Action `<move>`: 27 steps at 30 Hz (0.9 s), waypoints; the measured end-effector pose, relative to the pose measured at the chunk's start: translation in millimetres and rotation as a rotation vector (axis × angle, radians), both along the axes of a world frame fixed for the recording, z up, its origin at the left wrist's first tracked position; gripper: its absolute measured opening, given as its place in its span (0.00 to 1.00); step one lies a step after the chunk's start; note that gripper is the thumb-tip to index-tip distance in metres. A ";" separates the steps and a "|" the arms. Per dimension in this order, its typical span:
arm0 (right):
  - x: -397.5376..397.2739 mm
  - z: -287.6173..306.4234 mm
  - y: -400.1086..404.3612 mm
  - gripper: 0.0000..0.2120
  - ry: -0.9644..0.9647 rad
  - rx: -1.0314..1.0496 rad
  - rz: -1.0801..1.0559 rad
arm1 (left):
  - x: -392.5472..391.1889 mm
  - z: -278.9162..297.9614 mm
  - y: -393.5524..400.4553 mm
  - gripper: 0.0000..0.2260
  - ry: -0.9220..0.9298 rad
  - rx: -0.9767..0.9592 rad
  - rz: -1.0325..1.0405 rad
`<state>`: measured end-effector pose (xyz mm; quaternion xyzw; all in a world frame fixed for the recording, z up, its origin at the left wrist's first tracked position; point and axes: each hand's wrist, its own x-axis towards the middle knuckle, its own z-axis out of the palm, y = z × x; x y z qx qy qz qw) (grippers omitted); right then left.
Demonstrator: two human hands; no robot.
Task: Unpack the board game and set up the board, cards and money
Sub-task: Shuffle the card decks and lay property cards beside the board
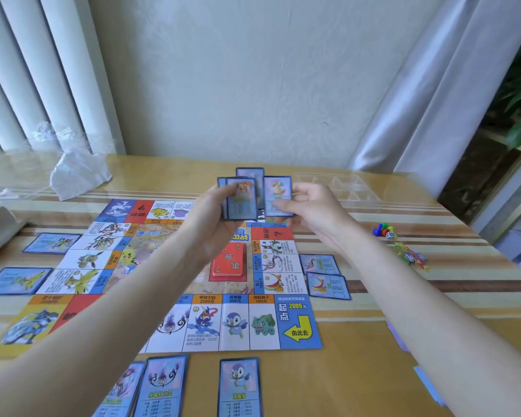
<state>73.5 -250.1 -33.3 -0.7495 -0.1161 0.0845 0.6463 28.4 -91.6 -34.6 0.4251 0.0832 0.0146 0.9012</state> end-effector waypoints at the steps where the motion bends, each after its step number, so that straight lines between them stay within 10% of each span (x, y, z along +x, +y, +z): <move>1: 5.7 1.7 -2.3 0.10 -0.022 -0.005 -0.047 | 2.8 4.7 11.3 0.05 -0.016 -0.004 0.042; 11: 61.6 -3.2 42.8 0.08 0.035 -0.125 0.063 | 29.9 14.6 104.9 0.16 -0.023 0.018 0.157; 27: 155.7 -43.7 119.6 0.12 -0.011 -0.510 0.150 | 64.5 -41.2 128.1 0.07 0.139 0.092 0.111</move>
